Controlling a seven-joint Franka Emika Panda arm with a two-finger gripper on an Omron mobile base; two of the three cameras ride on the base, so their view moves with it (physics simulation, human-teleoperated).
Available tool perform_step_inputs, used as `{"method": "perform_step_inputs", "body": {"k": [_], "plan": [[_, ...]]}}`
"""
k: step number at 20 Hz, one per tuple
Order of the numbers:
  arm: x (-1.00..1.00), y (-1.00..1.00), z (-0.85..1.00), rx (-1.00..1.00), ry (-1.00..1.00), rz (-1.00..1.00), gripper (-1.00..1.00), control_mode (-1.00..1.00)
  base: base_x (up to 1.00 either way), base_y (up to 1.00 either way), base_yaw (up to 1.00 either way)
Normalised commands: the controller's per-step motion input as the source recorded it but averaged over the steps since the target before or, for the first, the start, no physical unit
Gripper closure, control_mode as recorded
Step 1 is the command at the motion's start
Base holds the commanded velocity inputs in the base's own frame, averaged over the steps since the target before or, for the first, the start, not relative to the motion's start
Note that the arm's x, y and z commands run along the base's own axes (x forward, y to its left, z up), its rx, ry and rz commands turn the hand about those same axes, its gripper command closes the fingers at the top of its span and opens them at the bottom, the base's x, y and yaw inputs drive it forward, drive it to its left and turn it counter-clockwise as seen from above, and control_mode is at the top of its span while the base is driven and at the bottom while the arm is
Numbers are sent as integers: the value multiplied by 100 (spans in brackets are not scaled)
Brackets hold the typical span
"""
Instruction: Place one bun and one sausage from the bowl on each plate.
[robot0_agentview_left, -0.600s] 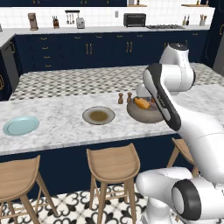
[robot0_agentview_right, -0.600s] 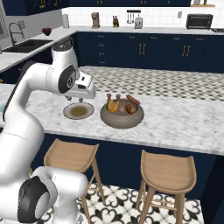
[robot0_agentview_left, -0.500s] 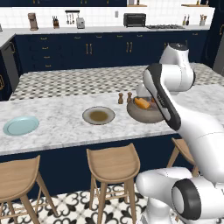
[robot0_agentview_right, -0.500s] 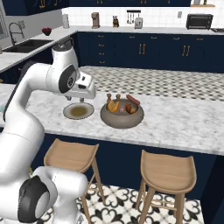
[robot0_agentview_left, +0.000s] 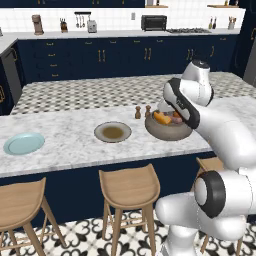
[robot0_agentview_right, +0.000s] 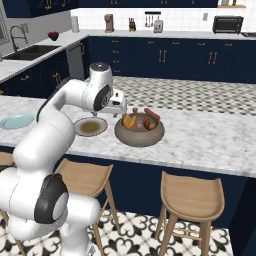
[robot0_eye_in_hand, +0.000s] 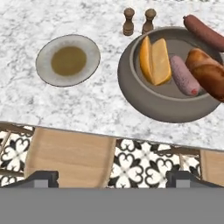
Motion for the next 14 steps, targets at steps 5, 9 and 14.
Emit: {"method": "perform_step_inputs", "body": {"k": [5,9,14], "plan": [[81,16,2,-6,14,3,-100,-100,0,0,0],[77,2,17,-11,25,1,-100,-100,0,0,0],[52,9,-28,-25,11,-10,-100,-100,0,0,0]]}}
